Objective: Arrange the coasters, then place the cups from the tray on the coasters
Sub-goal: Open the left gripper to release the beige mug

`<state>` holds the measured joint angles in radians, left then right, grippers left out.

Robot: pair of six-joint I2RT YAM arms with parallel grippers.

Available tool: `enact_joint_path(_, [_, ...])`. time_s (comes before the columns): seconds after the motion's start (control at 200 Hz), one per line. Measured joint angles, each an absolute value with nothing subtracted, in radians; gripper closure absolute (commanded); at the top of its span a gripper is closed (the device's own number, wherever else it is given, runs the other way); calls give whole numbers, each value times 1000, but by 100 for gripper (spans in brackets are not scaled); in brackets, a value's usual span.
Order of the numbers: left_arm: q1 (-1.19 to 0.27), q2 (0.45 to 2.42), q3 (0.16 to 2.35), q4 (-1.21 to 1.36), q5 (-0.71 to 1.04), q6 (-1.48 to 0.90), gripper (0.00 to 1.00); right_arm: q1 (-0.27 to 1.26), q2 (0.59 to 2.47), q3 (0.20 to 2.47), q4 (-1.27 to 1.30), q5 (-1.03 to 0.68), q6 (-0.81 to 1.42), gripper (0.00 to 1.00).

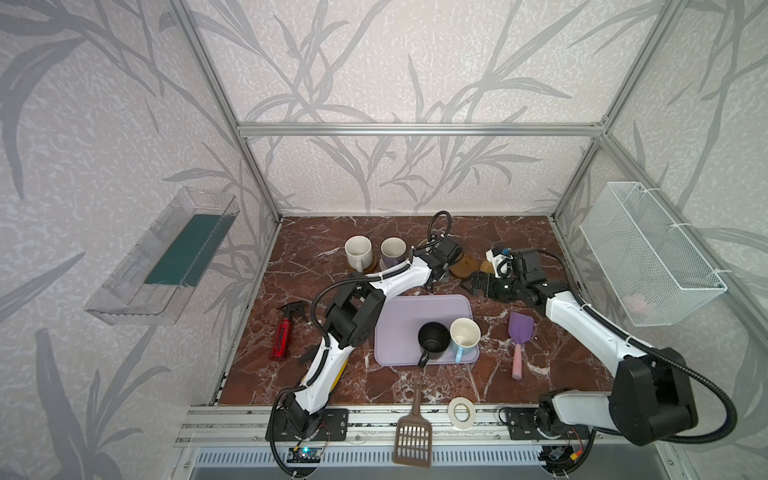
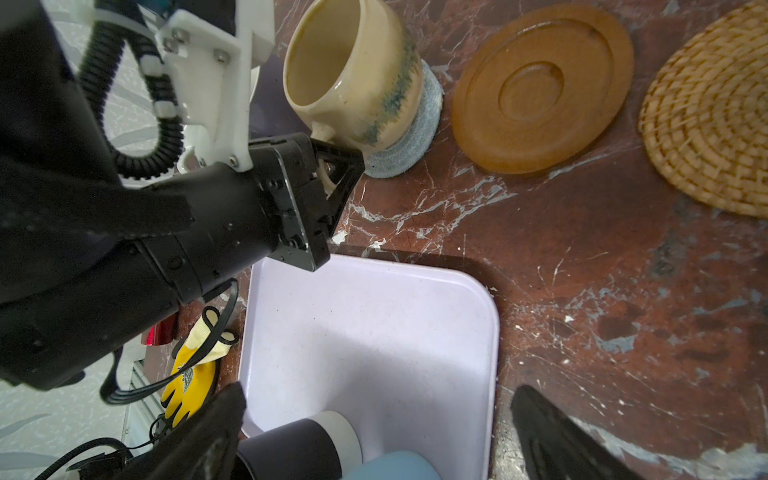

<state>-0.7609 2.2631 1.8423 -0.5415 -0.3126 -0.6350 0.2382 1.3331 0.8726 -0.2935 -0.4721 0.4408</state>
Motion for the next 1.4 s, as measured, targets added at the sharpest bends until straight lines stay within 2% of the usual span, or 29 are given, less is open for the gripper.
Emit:
enact_joint_path(0.5, [-758, 2232, 1777, -497, -284, -647, 100, 238, 1346, 873, -289, -474, 445, 1])
enact_joint_path(0.625, [-758, 2232, 1773, -494, -282, -648, 85, 238, 1346, 873, -289, -477, 448, 1])
enact_joint_path(0.76, [-758, 2223, 1750, -474, -282, -651, 65, 238, 1346, 872, -289, -480, 453, 1])
enact_joint_path(0.98, [-758, 2209, 1729, -458, -282, -656, 43, 238, 1348, 873, -289, -488, 460, 1])
enact_joint_path(1.1, [-758, 2175, 1695, -434, -282, -658, 45, 238, 1348, 873, -289, -488, 460, 1])
enact_joint_path(1.195, [-758, 2143, 1678, -421, -273, -666, 54, 238, 1348, 873, -290, -488, 460, 1])
enact_joint_path(1.4, [-758, 2084, 1639, -383, -218, -700, 55, 238, 1346, 872, -292, -488, 461, 1])
